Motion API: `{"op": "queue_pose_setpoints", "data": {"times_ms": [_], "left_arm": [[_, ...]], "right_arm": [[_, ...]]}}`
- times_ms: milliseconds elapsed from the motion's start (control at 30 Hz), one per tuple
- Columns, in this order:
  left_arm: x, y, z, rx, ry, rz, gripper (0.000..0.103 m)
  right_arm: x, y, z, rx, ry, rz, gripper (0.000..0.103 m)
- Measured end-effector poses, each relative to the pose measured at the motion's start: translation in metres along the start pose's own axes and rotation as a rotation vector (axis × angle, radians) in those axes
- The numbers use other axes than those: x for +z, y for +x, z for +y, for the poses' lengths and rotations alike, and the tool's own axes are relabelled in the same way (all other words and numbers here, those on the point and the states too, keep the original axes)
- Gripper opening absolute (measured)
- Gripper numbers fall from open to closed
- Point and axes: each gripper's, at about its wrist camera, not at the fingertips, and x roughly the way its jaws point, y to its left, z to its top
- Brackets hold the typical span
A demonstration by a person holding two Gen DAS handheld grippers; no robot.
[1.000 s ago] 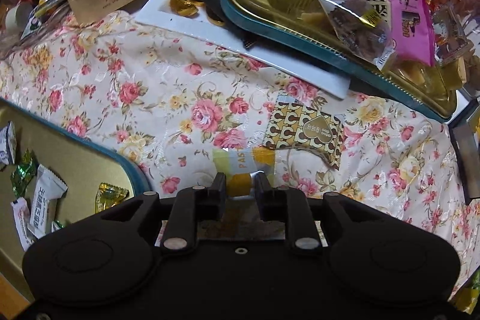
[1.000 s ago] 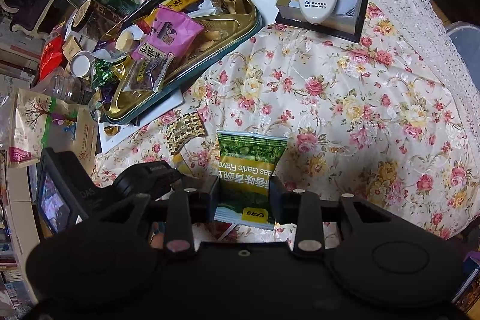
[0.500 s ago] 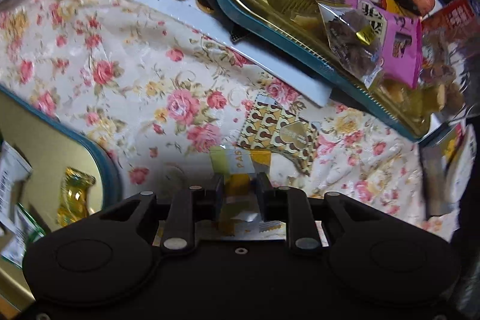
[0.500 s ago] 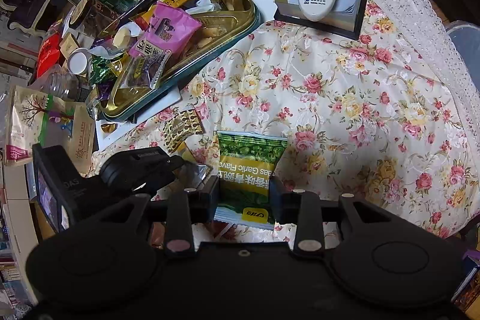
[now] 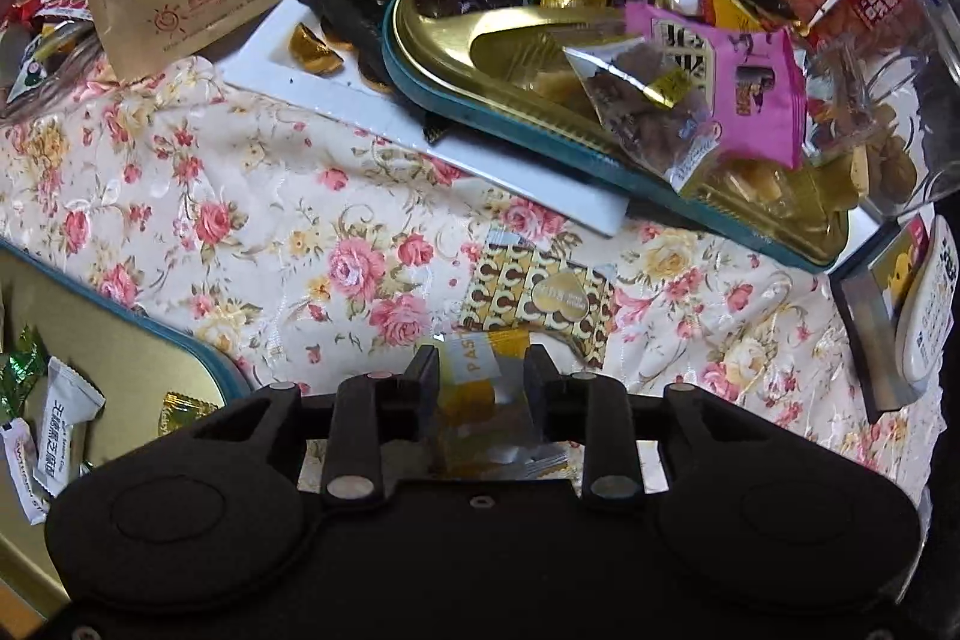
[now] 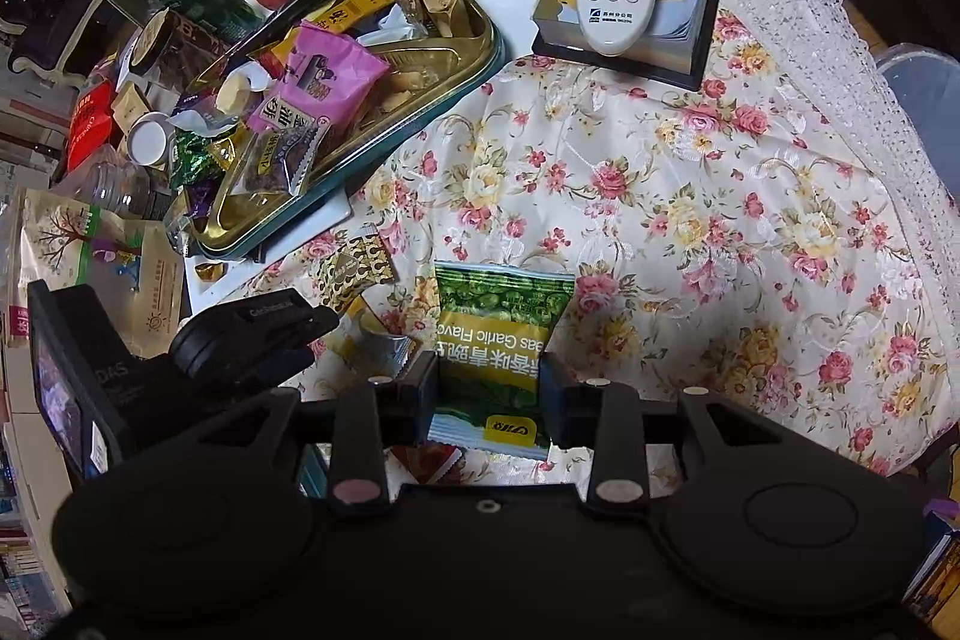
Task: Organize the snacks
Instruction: 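Carry the yellow-silver packet and green garlic packet toward the gold tray with both grippers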
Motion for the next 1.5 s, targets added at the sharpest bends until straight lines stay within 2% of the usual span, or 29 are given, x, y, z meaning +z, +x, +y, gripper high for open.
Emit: {"op": "queue_pose_setpoints", "data": {"times_ms": [100, 167, 400, 533, 733, 833, 967, 1233, 1500], "left_arm": [[-0.005, 0.014, 0.004, -0.022, -0.046, 0.054, 0.039], [-0.009, 0.021, 0.005, -0.033, -0.054, 0.07, 0.045], [-0.019, 0.038, -0.015, 0.043, 0.026, 0.056, 0.053], [-0.026, 0.044, -0.032, 0.107, 0.092, 0.05, 0.053], [-0.027, 0.045, -0.035, 0.105, 0.069, 0.059, 0.045], [-0.024, 0.031, -0.038, 0.097, 0.072, 0.05, 0.044], [-0.029, 0.002, -0.038, 0.119, 0.125, 0.032, 0.044], [-0.038, -0.039, -0.033, 0.143, 0.226, 0.046, 0.044], [-0.041, -0.058, -0.01, 0.164, 0.262, 0.028, 0.044]], "right_arm": [[-0.001, 0.0, 0.001, -0.004, -0.006, 0.001, 0.038], [-0.002, 0.001, 0.003, -0.003, -0.011, 0.004, 0.038], [-0.001, 0.0, 0.0, -0.005, -0.011, 0.004, 0.038], [-0.001, -0.001, -0.003, -0.006, -0.008, 0.002, 0.038], [-0.002, -0.006, -0.006, -0.005, -0.014, -0.001, 0.038], [-0.002, -0.007, -0.008, -0.009, -0.012, -0.003, 0.038], [-0.003, -0.009, -0.008, -0.013, -0.005, -0.002, 0.037], [-0.012, -0.008, 0.002, -0.008, -0.031, 0.023, 0.038], [-0.035, -0.005, 0.011, -0.007, -0.04, 0.051, 0.038]]}}
